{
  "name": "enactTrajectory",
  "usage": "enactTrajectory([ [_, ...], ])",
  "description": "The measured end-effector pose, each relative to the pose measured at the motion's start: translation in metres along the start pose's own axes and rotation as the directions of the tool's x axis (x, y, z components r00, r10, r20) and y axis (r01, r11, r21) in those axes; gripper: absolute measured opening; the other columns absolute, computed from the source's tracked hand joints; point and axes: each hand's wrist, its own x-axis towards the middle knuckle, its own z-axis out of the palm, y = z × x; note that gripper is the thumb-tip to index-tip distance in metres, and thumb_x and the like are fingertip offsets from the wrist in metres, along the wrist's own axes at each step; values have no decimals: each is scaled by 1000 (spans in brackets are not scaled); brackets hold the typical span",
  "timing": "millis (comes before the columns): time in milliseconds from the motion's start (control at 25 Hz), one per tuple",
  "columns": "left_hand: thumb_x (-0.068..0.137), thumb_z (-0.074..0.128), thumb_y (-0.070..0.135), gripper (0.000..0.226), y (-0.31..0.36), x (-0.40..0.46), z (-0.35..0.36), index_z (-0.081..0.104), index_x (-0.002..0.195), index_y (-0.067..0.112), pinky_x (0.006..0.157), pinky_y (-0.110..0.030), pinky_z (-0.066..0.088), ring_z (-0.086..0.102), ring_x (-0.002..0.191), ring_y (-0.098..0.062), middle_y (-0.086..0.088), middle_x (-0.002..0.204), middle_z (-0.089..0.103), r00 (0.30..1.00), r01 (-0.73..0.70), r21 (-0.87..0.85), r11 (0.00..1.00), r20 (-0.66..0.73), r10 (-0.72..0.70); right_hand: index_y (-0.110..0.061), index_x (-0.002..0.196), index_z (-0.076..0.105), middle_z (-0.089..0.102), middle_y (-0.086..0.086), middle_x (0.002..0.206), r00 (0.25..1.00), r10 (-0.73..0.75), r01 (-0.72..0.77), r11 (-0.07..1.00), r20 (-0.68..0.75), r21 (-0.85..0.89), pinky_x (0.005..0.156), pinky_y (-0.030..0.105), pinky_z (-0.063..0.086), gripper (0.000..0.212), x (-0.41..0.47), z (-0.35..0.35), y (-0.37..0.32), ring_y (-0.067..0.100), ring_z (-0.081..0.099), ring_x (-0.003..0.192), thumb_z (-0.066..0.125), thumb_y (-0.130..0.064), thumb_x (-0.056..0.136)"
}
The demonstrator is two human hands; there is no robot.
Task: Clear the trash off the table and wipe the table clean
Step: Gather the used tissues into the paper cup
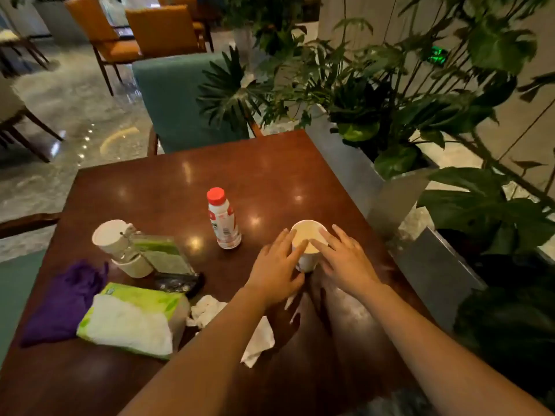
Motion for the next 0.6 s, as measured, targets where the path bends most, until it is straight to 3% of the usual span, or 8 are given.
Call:
enactTrajectory([
  [120,92,45,43,71,2,2,14,5,148,30,115,-44,17,-7,145,-22,-4,159,-5,986,24,59,998,161,-33,-22,135,45,31,6,151,997,-22,18,998,68,56,104,48,32,45,0,12,12,33,21,140,52,-20,91],
  [200,91,47,42,73,1,-1,22,3,148,31,114,-42,18,-6,145,-22,-3,159,-6,987,41,49,998,154,-48,-13,124,58,47,14,139,999,-37,36,990,11,140,97,49,41,36,0,19,14,38,39,130,60,-13,87],
  [320,90,49,40,72,4,-7,26,7,148,31,114,-42,20,-3,145,-21,-3,159,-4,989,37,-8,999,142,-36,-5,93,71,68,15,107,985,-32,69,974,-167,215,80,45,52,19,-3,24,12,37,63,99,73,-3,74],
  [440,87,56,36,71,9,-23,22,17,147,29,112,-41,30,7,145,-19,-2,158,5,997,74,-169,983,29,-70,-3,78,72,72,14,93,952,-49,133,955,-301,264,73,40,55,16,-4,18,0,34,68,85,79,3,66],
  [600,80,68,28,97,6,-68,16,-1,147,37,111,-22,26,8,143,-4,12,158,1,961,169,-499,850,-107,-254,-5,82,73,72,9,98,932,-69,205,910,-355,361,80,31,51,11,-12,7,-32,28,67,91,75,-3,71],
])
